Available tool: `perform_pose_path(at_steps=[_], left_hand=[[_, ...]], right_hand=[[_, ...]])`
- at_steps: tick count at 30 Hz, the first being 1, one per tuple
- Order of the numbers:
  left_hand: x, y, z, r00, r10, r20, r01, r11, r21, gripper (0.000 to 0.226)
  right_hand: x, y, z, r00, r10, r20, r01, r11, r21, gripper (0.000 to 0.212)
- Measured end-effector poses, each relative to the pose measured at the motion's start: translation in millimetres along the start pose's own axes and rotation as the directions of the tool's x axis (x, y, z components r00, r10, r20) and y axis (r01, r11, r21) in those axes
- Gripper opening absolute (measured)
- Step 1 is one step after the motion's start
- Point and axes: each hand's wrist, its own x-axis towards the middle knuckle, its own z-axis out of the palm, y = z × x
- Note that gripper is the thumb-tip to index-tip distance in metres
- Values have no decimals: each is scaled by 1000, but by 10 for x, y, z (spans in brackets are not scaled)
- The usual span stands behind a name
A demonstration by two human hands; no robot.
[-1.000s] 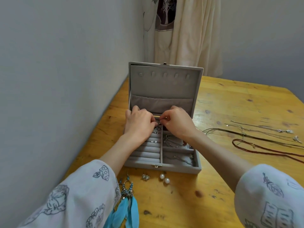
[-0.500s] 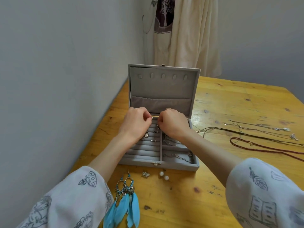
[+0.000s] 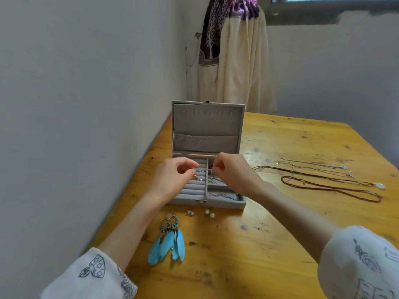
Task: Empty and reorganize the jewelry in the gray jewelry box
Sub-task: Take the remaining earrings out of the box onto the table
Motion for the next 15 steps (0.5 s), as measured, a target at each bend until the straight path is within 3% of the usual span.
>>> perform_pose_path(at_steps=[7, 15], left_hand=[[-516, 127, 282, 996, -21, 90, 24, 999, -30, 13], [-761, 213, 446, 985, -26, 169, 37, 998, -60, 11]], right_hand=[[-824, 55, -43, 995, 53, 89, -59, 996, 63, 11], [-1189, 209, -89, 980, 89, 181, -135, 956, 259, 8]])
